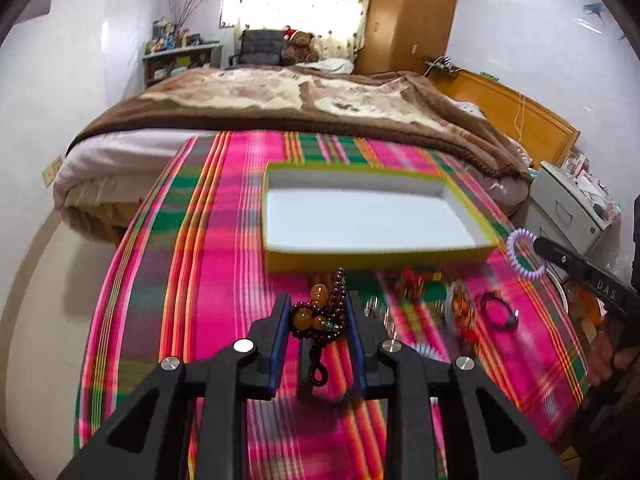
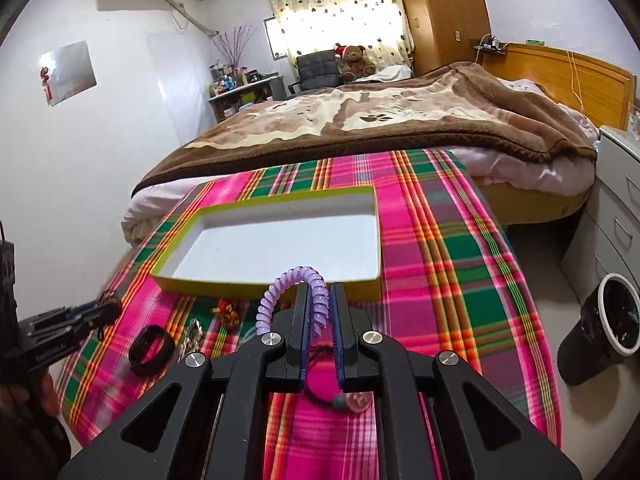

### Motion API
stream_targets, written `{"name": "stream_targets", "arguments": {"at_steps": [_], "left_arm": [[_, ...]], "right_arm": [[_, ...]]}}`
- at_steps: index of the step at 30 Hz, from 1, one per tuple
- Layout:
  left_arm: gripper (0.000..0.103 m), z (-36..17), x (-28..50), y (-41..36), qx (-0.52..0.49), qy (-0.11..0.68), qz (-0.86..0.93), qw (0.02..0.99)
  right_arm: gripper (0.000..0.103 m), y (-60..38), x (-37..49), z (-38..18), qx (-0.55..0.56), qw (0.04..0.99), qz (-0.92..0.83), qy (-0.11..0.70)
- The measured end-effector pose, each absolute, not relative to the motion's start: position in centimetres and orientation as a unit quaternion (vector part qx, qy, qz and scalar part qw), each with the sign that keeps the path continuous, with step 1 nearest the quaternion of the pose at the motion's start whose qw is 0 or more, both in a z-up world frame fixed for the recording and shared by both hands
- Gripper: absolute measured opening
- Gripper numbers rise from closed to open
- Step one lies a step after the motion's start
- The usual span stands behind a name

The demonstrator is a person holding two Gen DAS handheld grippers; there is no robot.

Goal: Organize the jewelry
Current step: 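Carry both items over the white tray and open both tools to drop them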

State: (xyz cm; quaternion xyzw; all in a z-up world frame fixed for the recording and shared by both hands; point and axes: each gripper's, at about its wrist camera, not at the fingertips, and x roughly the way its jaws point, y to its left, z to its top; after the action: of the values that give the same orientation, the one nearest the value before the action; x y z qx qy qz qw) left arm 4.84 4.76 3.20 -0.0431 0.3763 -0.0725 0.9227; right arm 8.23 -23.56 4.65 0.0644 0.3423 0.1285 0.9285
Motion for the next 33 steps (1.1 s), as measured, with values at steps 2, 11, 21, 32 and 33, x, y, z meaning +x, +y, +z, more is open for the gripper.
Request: {"name": "stream_targets", "arguments": {"at_steps": [2,11,21,32,33], "left_arm": [[0.028,3.6,6.1,4.7,-0.046,0.374,-0.078,0.923],[0.028,4.1,12.1,5.1,-0.054,0.373,-0.062,0.924],[0.028,2.4,17.5,3.9,-0.046,0.398,-0.08,0.913],[0.028,0.3,21.2,3.0,-0.031,0.431,-0.082,0.898],[0.028,0.2,21.4,2.8,-0.032,0.432,-0.083,0.897]], "right_arm": [[0.01,-23.6,9.1,5.0,0.062,0.929,0.128,0.342],[0.01,-22.9,13.7,5.5,0.038,0.931,0.117,0.344],[0.01,-22.2,20.2,3.1,0.019,0.917,0.103,0.385],[0.01,-21.2,24.5,0.5,-0.008,0.902,0.098,0.421],[0.01,-21.1,24.6,0.4,-0.011,0.901,0.098,0.423]]}}
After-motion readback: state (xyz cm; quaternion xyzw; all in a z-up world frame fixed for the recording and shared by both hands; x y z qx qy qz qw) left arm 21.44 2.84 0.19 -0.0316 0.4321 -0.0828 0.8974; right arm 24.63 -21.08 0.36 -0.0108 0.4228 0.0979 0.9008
